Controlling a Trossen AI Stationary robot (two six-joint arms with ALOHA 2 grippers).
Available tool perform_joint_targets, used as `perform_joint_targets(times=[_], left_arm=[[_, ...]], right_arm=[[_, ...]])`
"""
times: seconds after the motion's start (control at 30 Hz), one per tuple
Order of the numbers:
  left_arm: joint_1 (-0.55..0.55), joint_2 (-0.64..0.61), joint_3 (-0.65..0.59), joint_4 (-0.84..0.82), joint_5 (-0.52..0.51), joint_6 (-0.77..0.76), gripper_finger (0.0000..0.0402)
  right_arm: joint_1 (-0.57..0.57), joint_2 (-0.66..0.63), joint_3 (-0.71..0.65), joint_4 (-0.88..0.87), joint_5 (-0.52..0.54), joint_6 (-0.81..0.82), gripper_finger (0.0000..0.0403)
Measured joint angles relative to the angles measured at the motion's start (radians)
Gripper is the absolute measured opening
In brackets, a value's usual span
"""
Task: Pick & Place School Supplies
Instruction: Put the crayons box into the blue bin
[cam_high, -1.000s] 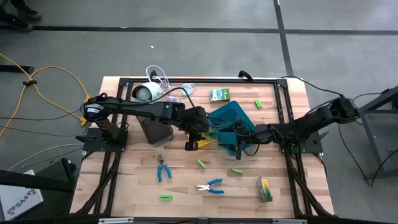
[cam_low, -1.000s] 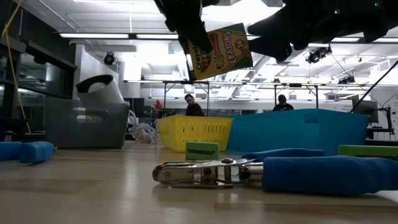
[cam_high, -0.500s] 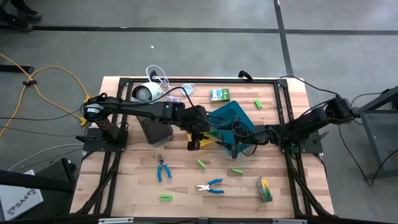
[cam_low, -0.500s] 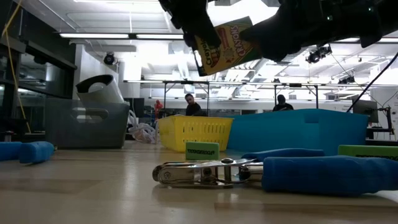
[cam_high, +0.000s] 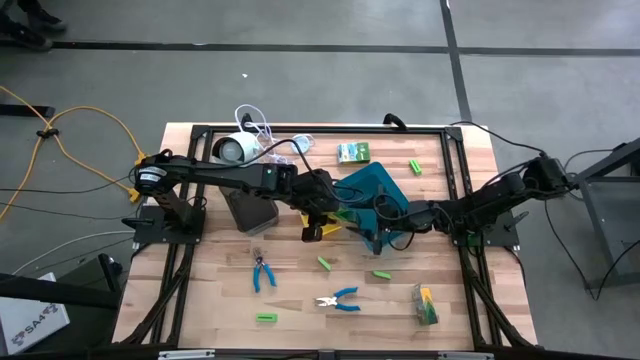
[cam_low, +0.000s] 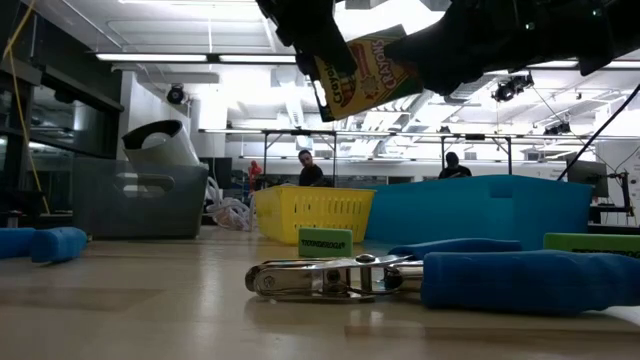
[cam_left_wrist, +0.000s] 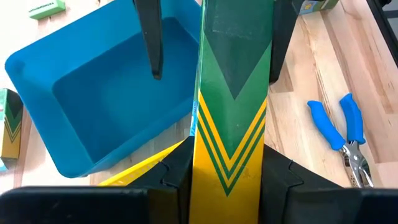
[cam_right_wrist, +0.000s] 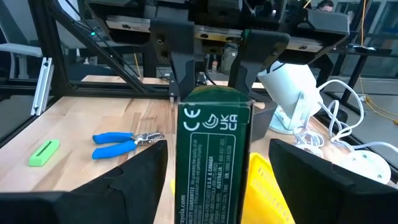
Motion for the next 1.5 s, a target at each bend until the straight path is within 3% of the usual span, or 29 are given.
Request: perform_joint_targets(times=[0.77,1.03,1.27,1.5], left_arm=[[0.000,0.000,0.000,-0.002,-0.003,0.000,0.0110],[0.000,0.000,0.000,-0.003,-0.002,0.000,0.0110],[0.000,0.000,0.000,-0.003,-0.002,0.000,0.0112],[-0.006,0.000,0.000,0.006,0.004,0.026,0.0140]], right_arm=[[0.000,0.000,0.000,-0.010,-0.018,0.004,0.0112],[-0.001,-0.001,0.001,-0.014,-0.031,-0.002,0.0122],[0.000,-0.001,0.001,-0.015,-0.031,-0.003,0.0106],[0.000,-0.001,0.001,-0.024,-0.038,-0.011,0.0106]])
